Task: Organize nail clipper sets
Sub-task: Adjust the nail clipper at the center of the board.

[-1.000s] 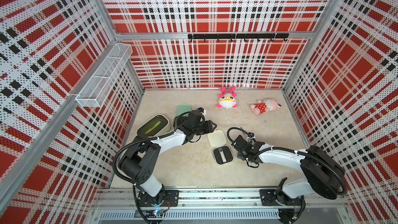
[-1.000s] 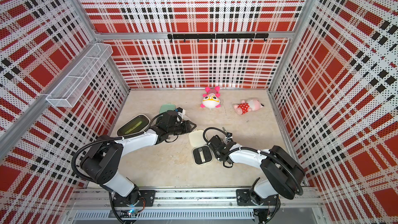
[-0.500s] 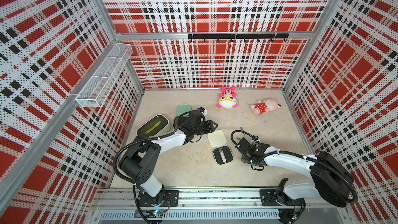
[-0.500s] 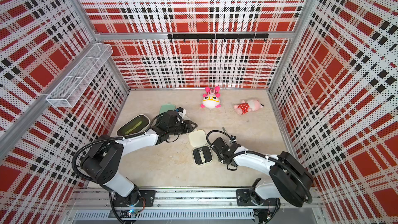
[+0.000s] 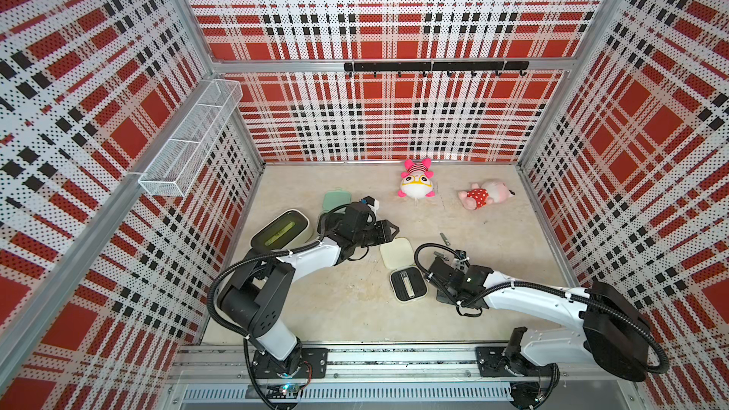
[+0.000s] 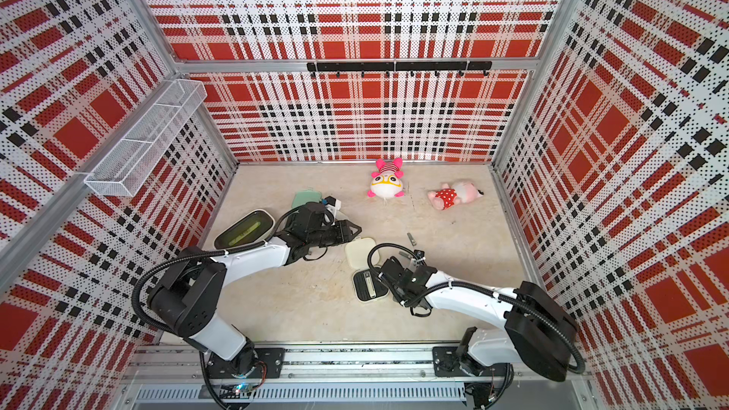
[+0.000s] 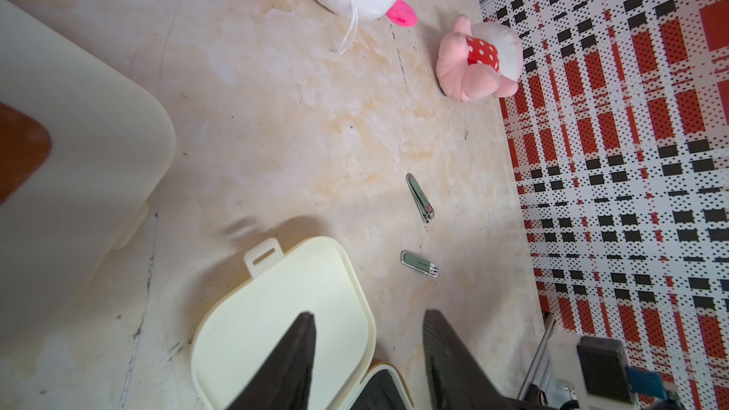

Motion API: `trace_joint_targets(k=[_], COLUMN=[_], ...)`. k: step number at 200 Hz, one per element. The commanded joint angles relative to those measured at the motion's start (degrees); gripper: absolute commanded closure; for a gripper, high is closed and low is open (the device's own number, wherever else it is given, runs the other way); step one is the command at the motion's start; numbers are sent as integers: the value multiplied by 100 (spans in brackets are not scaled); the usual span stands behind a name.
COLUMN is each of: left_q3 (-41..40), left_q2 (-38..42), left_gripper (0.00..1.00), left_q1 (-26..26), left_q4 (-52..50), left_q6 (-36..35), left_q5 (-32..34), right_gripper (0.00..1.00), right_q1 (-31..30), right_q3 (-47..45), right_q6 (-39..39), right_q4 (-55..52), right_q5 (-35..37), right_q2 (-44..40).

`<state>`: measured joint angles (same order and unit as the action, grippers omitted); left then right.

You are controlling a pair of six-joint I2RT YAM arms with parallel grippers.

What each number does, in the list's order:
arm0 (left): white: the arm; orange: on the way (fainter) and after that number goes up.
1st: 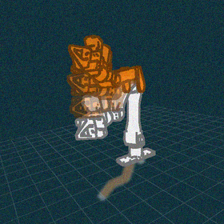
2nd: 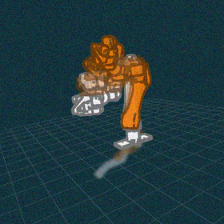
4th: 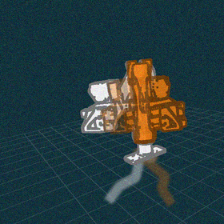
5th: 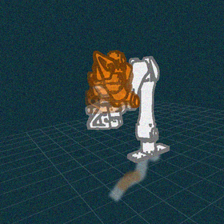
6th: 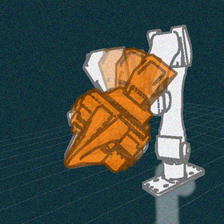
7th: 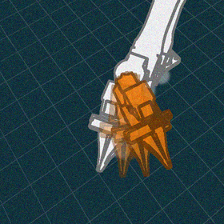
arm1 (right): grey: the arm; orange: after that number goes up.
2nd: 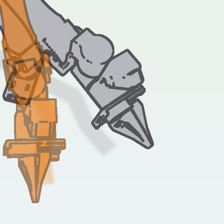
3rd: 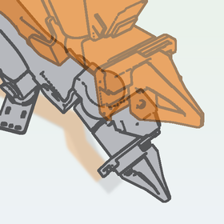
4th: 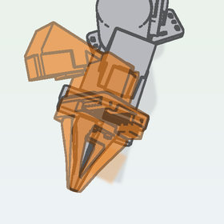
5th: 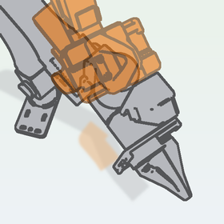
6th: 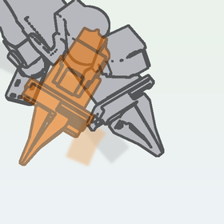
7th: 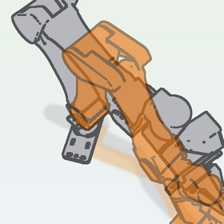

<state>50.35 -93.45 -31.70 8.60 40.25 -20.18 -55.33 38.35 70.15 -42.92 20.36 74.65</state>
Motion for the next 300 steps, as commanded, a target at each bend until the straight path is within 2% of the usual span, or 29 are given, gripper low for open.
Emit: trace_joint_targets(k=[1, 55, 106, 224, 300], left_q3=[-69, -90, -78, -34, -53], left_q2=[-86, -104, -130, -165, -174], left_gripper=[51, 51, 51, 52, 52], left_q1=[68, 94, 94, 77, 50], left_q4=[151, 163, 159, 124, 101], left_q6=[-17, 0, 18, 75, 88], left_q5=[-91, -100, -92, -31, 22], right_gripper=[91, 93, 90, 89, 91], right_q1=[-158, -179, -141, 978, 1348], right_q3=[-193, -494, -401, -168, 421], right_q6=[452, 449, 375, -870, -1500], right_q4=[-333, 78, 296, 1326, 1643], right_q5=[-10, -183, -93, -392, -572], right_q2=[-209, -89, 275, 654, 1183])
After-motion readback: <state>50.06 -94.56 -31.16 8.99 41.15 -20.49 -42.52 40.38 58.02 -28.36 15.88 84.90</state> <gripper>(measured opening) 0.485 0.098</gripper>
